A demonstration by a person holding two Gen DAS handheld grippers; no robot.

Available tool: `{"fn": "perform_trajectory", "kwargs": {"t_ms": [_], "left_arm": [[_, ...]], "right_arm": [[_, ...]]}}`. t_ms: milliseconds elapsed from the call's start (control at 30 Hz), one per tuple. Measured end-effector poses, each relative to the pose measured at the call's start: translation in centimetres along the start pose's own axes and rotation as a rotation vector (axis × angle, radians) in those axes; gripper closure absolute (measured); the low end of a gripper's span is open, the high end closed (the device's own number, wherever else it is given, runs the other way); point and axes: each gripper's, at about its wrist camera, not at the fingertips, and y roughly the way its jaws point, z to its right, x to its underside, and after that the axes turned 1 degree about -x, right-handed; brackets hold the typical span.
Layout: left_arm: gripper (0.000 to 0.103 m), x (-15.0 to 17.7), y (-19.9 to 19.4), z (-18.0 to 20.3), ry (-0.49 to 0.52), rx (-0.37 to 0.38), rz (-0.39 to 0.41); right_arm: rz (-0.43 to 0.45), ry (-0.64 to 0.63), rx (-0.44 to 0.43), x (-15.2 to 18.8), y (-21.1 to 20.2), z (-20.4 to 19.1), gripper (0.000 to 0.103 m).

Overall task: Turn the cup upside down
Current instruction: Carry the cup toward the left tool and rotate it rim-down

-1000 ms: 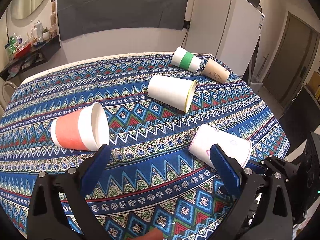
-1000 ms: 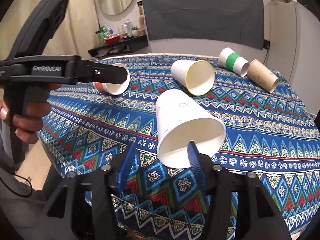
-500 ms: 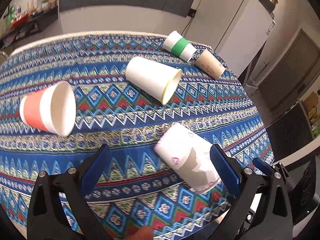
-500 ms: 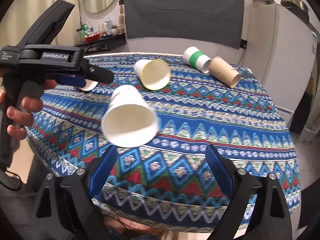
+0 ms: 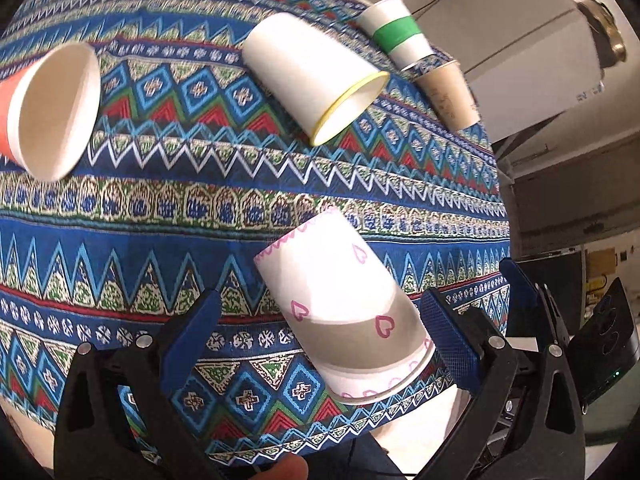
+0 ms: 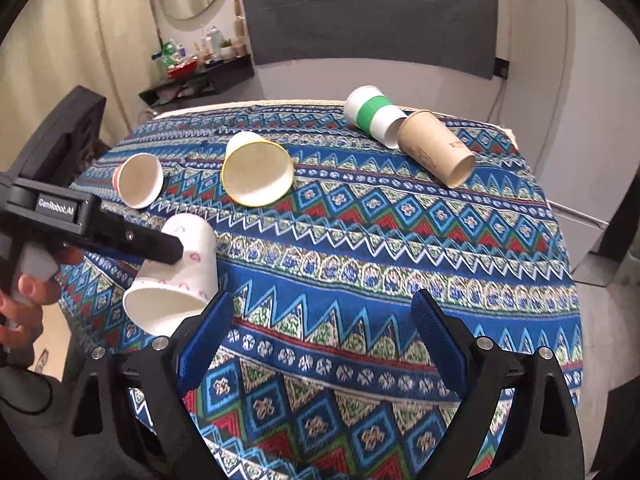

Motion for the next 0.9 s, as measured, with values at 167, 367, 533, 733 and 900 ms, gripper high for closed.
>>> {"fn": "perform_trajectory", "kwargs": {"t_ms": [167,367,533,733,900], "left_arm": [[0.023,-0.4,1.0,1.1,0.009,-0.009,-0.004],[0.037,-0.6,1.1,1.5,0.013,0.025,-0.019],[0.041,-0.9,0.7,0.7,0.005,0.049,-0.039],[0.043,-0.8,-0.2,0.3,0.030,0.061,-0.038],[0.044,-1.6,-1.0,0.3,0.063,0.072,-0.017]], "right_arm": [[-0.013,-0.023,-0.026,-0.7,1.2,0.4,0.017],[-0.009,-0.037,-0.048,-0.8,1.5,0.4,0.017],[-0.015,-0.042,-0.048,-0.8,1.8,-0.1,0.017],[0.001,-0.031,-0.042,-1.0,1.6,-0.7,0.017],[-0.009,-0.024,-0.023,-1.1,1.9,-1.1,0.017]]}}
